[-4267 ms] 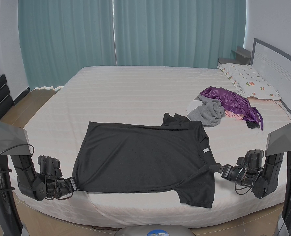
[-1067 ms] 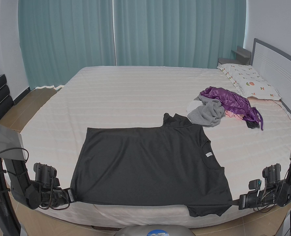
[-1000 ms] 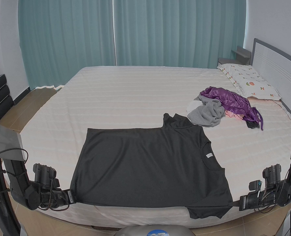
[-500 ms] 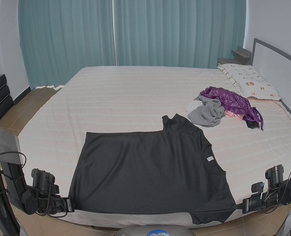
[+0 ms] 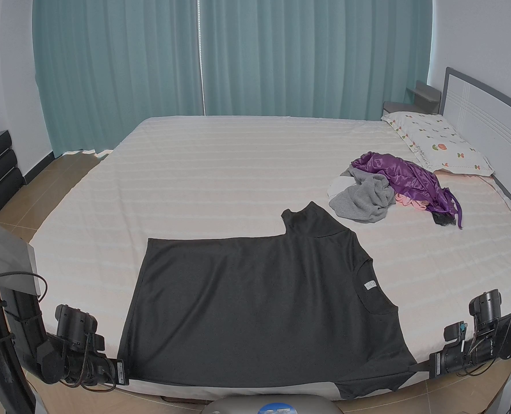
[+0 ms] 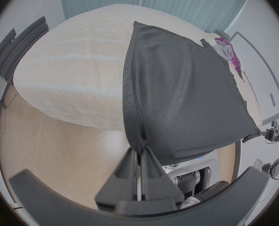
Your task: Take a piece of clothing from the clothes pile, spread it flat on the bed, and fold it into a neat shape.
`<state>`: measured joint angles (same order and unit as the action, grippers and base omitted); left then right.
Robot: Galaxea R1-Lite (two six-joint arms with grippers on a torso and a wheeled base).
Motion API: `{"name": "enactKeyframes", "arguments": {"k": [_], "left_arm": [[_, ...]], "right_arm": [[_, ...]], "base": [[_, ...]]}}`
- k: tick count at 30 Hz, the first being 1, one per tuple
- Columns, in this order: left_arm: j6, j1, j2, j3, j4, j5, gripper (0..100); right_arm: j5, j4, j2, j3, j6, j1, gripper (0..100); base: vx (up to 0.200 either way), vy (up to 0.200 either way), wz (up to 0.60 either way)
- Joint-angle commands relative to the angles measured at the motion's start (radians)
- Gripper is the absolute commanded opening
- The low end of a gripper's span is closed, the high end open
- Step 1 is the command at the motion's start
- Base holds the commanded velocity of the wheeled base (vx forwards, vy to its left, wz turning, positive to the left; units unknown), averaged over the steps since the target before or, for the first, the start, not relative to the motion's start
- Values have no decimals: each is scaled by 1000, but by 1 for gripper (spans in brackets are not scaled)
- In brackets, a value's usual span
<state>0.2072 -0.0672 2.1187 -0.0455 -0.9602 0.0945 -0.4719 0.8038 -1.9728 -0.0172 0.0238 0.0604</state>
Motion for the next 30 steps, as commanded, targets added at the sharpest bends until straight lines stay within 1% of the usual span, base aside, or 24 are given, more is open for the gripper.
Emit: {"name": "enactKeyframes", "arguments": {"k": [1, 5, 6, 8, 11, 13, 17, 19, 22, 30], "left_arm": [[0, -3, -5, 6, 0, -2, 0], [0, -19, -19, 15, -2, -9, 0], [1, -28, -36, 10, -2, -29, 0], [3, -29, -39, 3, -3, -41, 0], [15, -25, -39, -45, -8, -50, 0], [44, -23, -39, -80, -9, -50, 0], [118, -26, -56, -151, -6, -62, 0], [143, -26, -59, -180, -3, -78, 0], [155, -22, -56, -211, -3, -84, 0], [164, -26, -63, -238, 0, -85, 0]], "right_arm": [[-1, 0, 12, 17, 1, 1, 0], [-1, 11, 22, 17, -1, 1, 0], [-1, 20, 25, 16, -4, 1, 0], [-2, 29, 25, 11, -5, 1, 0], [-4, 55, 20, -17, -13, -1, 0], [-4, 57, 6, -40, -22, -5, 0], [1, 57, -3, -98, -65, -7, 0], [26, 55, -3, -147, -107, -13, 0], [59, 54, -1, -194, -160, -25, 0], [62, 58, 0, -236, -209, -53, 0]], "base": [[0, 0, 0], [0, 0, 0], [0, 0, 0], [0, 0, 0], [0, 0, 0], [0, 0, 0], [0, 0, 0], [0, 0, 0], [0, 0, 0], [0, 0, 0]]}}
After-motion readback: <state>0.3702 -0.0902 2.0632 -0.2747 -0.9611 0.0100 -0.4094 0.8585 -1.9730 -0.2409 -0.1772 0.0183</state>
